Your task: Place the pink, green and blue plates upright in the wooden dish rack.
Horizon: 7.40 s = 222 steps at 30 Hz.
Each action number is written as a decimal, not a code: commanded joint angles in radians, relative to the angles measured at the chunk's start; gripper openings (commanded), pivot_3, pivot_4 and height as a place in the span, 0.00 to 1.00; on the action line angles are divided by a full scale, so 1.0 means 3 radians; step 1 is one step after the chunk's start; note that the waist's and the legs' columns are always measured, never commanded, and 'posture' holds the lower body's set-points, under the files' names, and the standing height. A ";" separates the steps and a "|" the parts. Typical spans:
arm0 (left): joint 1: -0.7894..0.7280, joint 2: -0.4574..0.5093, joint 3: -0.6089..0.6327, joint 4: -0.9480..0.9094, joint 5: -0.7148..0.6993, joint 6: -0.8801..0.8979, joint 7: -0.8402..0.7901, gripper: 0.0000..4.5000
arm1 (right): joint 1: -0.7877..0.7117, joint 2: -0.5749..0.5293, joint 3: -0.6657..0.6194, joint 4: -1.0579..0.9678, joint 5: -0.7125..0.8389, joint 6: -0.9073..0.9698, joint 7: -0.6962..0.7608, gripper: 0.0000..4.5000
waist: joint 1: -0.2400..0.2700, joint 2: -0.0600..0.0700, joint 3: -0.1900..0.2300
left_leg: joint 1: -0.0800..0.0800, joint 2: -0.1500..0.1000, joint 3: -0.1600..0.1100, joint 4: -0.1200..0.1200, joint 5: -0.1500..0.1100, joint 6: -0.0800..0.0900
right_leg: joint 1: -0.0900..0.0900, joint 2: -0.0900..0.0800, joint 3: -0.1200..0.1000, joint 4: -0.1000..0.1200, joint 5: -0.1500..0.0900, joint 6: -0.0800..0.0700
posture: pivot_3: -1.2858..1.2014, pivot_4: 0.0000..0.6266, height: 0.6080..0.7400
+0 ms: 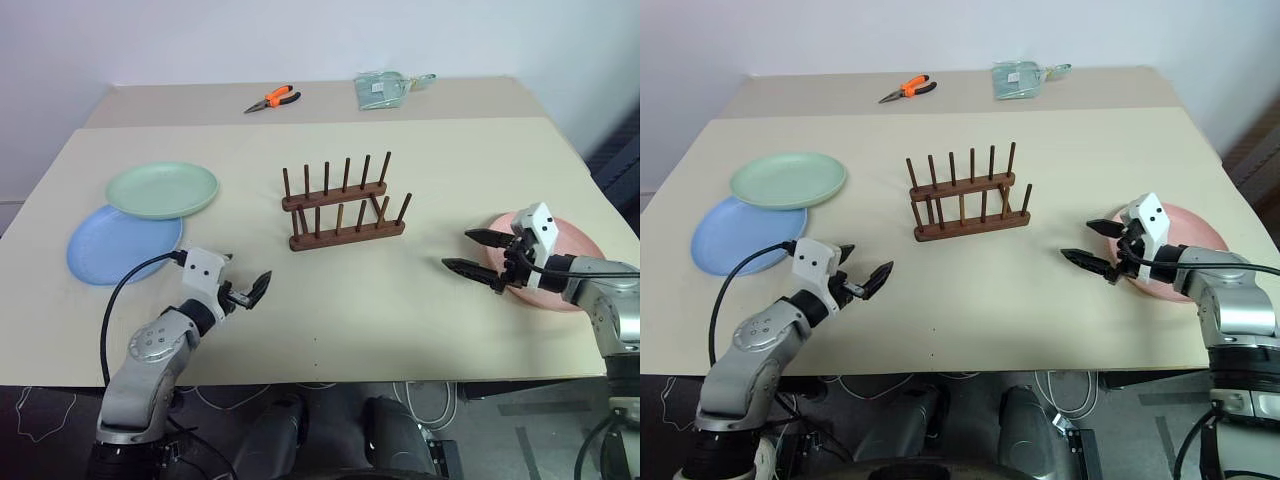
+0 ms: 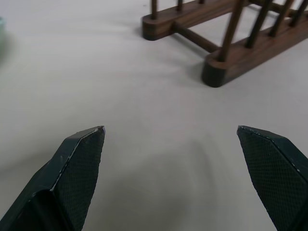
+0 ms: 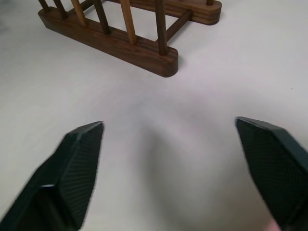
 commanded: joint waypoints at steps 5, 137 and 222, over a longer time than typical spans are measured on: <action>-0.0094 0.0118 0.0045 -0.0031 0.0015 -0.0020 -0.0014 1.00 | -0.0028 0.0109 -0.0015 -0.0220 0.0005 -0.0084 -0.0127 1.00 | 0.0020 -0.0001 0.0001 | -0.0004 -0.0001 0.0005 -0.0001 -0.0001 0.0001 | -0.0007 -0.0001 0.0004 0.0000 0.0003 -0.0002 | 0.52 0.24 0.99; -0.1172 -0.0119 -0.0980 0.0697 -0.0103 -0.0627 -0.1280 0.13 | 0.0585 0.0177 -0.0132 -0.1272 -0.1089 0.0788 -0.1956 0.01 | 0.0011 -0.0002 -0.0017 | 0.0030 0.0028 0.0038 -0.0006 -0.0019 0.0006 | 0.0014 0.0047 0.0064 -0.0035 0.0015 -0.0009 | 0.52 0.24 0.99; -0.1496 -0.0411 0.0603 0.0932 0.0118 -0.0676 0.1062 1.00 | -0.1323 -0.0283 0.0277 -0.1822 0.1176 0.0311 -0.2462 0.97 | 0.0007 0.0009 0.0000 | -0.0010 0.0026 0.0053 0.0005 -0.0018 0.0009 | -0.0045 0.0051 0.0086 -0.0007 0.0027 0.0000 | 0.52 0.24 0.99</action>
